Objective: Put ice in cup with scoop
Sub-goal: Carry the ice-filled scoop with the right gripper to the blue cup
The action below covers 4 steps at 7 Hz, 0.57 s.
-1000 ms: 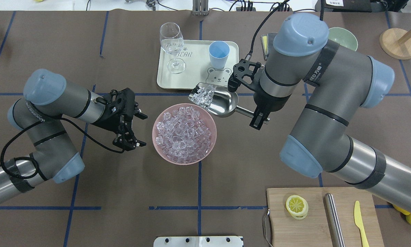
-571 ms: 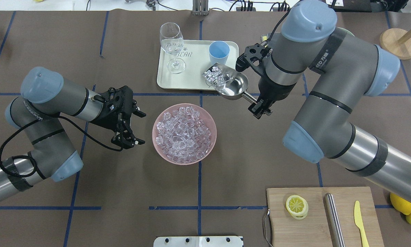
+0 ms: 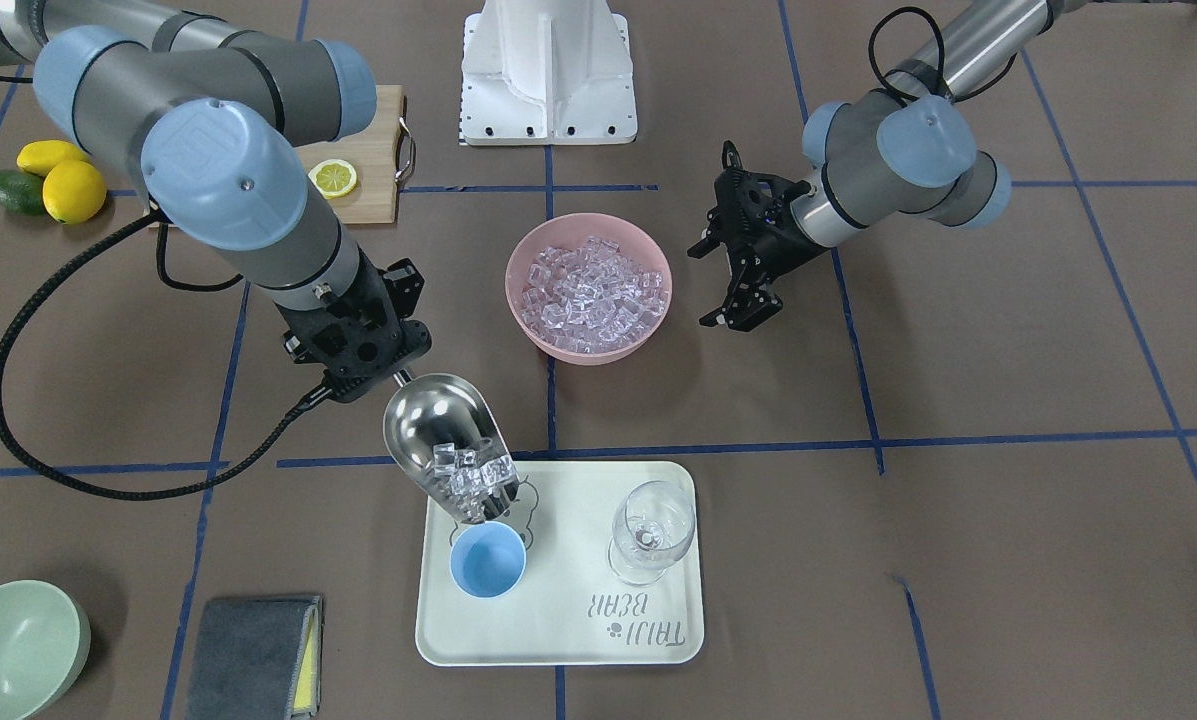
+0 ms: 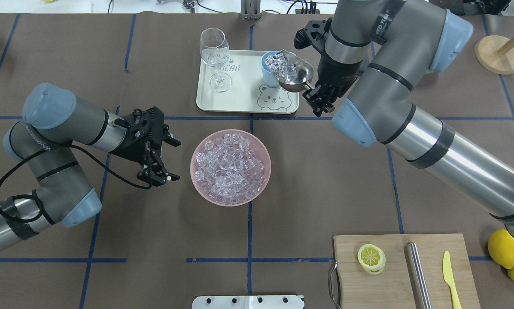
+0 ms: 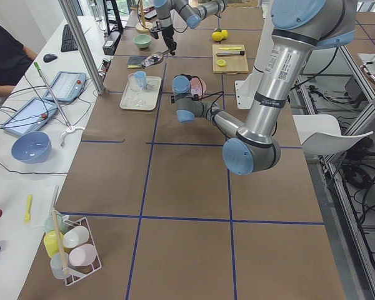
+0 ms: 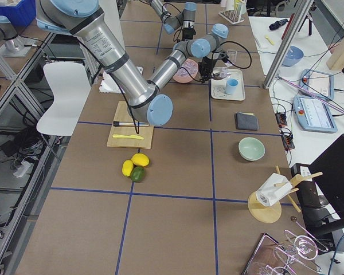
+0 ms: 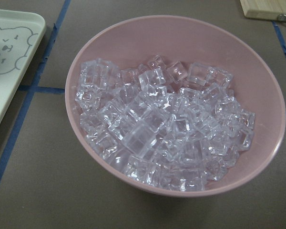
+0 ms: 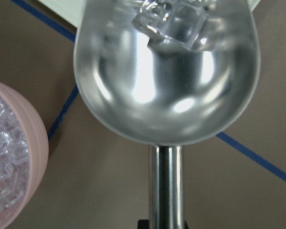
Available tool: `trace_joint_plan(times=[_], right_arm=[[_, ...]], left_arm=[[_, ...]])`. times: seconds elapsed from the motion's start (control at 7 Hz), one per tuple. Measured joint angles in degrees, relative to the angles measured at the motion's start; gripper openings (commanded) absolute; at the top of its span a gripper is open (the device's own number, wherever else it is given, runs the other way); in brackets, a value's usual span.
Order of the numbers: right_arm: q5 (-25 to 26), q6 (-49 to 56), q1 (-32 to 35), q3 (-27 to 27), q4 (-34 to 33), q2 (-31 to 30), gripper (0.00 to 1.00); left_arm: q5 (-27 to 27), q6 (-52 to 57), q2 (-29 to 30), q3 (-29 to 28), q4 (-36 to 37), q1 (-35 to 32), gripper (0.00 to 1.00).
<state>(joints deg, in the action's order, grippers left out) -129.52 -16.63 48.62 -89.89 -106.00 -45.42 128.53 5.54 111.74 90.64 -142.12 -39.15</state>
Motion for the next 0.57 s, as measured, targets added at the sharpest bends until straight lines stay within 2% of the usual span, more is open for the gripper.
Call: trace_joint_plan(times=[0.29,0.57], right_arm=[[-0.41,0.02,0.71,4.73,-0.37,2.58,0.0],[-0.63,0.27,0.93,5.68,-1.68,2.9,0.0]], left_arm=[[-0.05,0.0,-0.02,0.02,0.0,0.03,1.0],[-0.11,0.0,-0.03,-0.02,0.0,0.06,1.0]])
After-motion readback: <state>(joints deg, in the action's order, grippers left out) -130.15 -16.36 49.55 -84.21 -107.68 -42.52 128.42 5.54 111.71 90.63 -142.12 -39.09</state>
